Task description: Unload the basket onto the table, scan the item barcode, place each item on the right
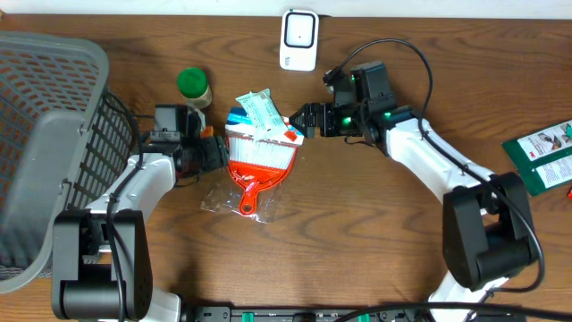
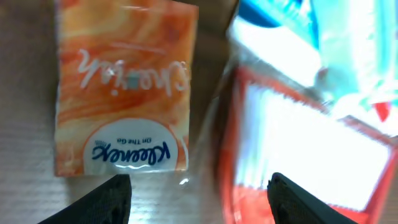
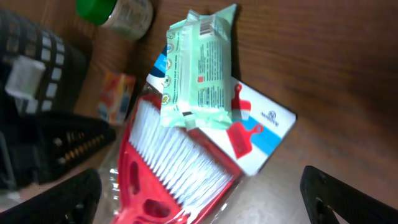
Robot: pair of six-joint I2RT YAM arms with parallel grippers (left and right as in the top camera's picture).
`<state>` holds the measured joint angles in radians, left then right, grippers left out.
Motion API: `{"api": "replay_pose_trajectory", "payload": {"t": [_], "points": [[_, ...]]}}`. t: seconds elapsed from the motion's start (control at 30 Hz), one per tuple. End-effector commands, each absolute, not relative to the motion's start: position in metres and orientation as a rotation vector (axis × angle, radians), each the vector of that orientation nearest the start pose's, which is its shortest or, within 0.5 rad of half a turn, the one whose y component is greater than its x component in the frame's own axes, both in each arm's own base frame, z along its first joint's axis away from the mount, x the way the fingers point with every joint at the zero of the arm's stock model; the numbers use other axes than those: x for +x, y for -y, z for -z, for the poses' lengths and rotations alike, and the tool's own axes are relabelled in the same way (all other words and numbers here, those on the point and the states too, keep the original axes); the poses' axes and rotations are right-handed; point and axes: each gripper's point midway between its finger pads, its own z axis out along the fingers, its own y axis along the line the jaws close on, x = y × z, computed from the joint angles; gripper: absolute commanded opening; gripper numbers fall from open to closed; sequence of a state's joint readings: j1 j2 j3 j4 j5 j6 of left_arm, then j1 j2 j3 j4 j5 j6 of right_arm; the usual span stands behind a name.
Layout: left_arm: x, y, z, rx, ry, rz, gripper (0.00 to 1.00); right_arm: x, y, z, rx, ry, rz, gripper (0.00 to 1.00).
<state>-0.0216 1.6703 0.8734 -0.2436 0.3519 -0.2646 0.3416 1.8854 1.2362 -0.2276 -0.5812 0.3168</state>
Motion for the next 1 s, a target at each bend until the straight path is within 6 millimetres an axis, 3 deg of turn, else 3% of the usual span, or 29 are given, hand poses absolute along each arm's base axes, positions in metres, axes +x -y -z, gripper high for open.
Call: {"api": "replay_pose_trajectory", "payload": {"t": [0.0,0.2,0.4,0.53,0.63,0.7,0.73,0.77,0.8,0.87,0.93,0.97], "points": [[0.383,0.072,-0.044,-0.245,-2.575,0.628,0.7,0.418,-0.248,-0.08,-0.476,-2.436,-1.004,0.99],[0.405,0.072,-0.065,-0.227,-2.502,0.629,0.7,0.415,-0.251,-0.056,-0.51,-2.462,-1.031,0.99],[0.419,0.066,-0.077,-0.232,-2.453,0.579,0.71,0.408,-0.264,-0.069,-0.678,-2.342,-1.129,0.94],[0.429,0.066,-0.085,-0.271,-2.403,0.601,0.71,0.416,-0.264,-0.071,-0.712,-2.297,-1.076,0.9],[0.436,0.067,-0.092,-0.257,-2.362,0.607,0.72,0.423,-0.259,-0.066,-0.733,-2.29,-0.985,0.74],[0.439,0.067,-0.094,-0.269,-2.347,0.613,0.7,0.428,-0.255,-0.062,-0.724,-2.3,-0.923,0.45],[0.44,0.067,-0.094,-0.276,-2.341,0.617,0.66,0.431,-0.254,-0.061,-0.719,-2.3,-0.899,0.37],[0.441,0.067,-0.094,-0.275,-2.34,0.617,0.65,0.432,-0.254,-0.062,-0.72,-2.292,-0.895,0.36],[0.442,0.067,-0.092,-0.275,-2.339,0.617,0.65,0.434,-0.255,-0.062,-0.72,-2.284,-0.895,0.43],[0.443,0.067,-0.087,-0.281,-2.346,0.619,0.66,0.436,-0.258,-0.064,-0.727,-2.263,-0.897,0.71],[0.443,0.067,-0.079,-0.286,-2.36,0.618,0.7,0.438,-0.261,-0.067,-0.741,-2.238,-0.894,0.92],[0.444,0.067,-0.077,-0.288,-2.362,0.618,0.7,0.438,-0.263,-0.068,-0.745,-2.232,-0.894,0.94]]}}
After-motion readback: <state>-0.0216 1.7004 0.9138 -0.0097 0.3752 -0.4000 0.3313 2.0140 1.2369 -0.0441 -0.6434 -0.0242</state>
